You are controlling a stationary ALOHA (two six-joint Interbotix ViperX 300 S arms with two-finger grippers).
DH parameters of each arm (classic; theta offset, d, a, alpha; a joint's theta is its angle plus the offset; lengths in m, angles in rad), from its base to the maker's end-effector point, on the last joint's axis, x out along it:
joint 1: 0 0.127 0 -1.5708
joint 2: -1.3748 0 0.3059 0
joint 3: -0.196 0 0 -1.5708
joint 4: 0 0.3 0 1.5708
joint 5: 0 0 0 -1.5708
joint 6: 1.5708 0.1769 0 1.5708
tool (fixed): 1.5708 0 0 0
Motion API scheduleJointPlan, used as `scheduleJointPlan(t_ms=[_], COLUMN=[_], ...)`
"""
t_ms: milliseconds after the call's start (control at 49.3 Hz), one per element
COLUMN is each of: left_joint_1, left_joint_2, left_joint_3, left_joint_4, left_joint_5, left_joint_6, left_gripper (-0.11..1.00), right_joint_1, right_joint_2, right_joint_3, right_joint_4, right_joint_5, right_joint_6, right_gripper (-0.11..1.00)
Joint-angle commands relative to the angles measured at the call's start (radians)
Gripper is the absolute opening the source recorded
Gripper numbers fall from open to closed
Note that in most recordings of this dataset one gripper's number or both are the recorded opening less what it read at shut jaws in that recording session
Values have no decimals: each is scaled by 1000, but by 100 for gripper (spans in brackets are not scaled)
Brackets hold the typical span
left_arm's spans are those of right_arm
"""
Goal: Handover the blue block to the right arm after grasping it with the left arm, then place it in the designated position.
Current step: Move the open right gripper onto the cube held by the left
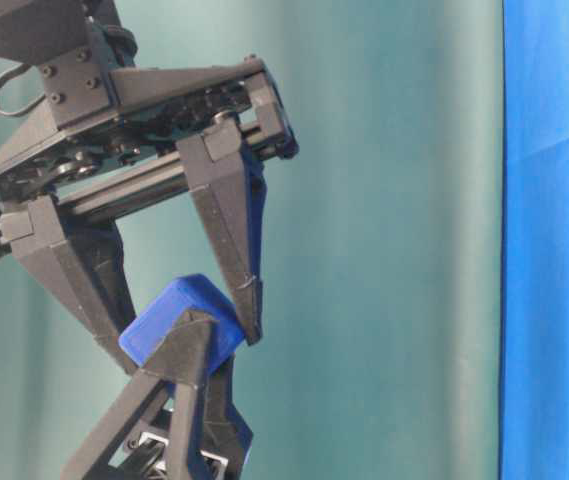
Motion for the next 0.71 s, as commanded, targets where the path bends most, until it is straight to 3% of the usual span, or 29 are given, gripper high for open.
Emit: scheduleJointPlan(t_ms=[0, 223, 345, 426, 689], left_joint_1=[-3, -3, -3, 2, 5], left_joint_2=[-14, -15, -15, -15, -17], left_joint_3=[-14, -15, -15, -15, -15], left_joint_4=[3, 3, 3, 3, 3], left_joint_5=[-5, -15, -23, -25, -25], left_joint_6=[2, -8, -6, -6, -8], left_gripper=[49, 51, 81, 93, 93], right_joint_1=[-5, -5, -3, -3, 0], right_joint_2=[-14, -12, -14, -17, -20], right_joint_3=[-26, -26, -25, -23, -20], right_joint_4=[3, 5, 5, 5, 5], right_joint_5=[-2, 0, 0, -2, 0], right_joint_6=[3, 3, 5, 5, 5], right_gripper=[52, 52, 52, 52, 52])
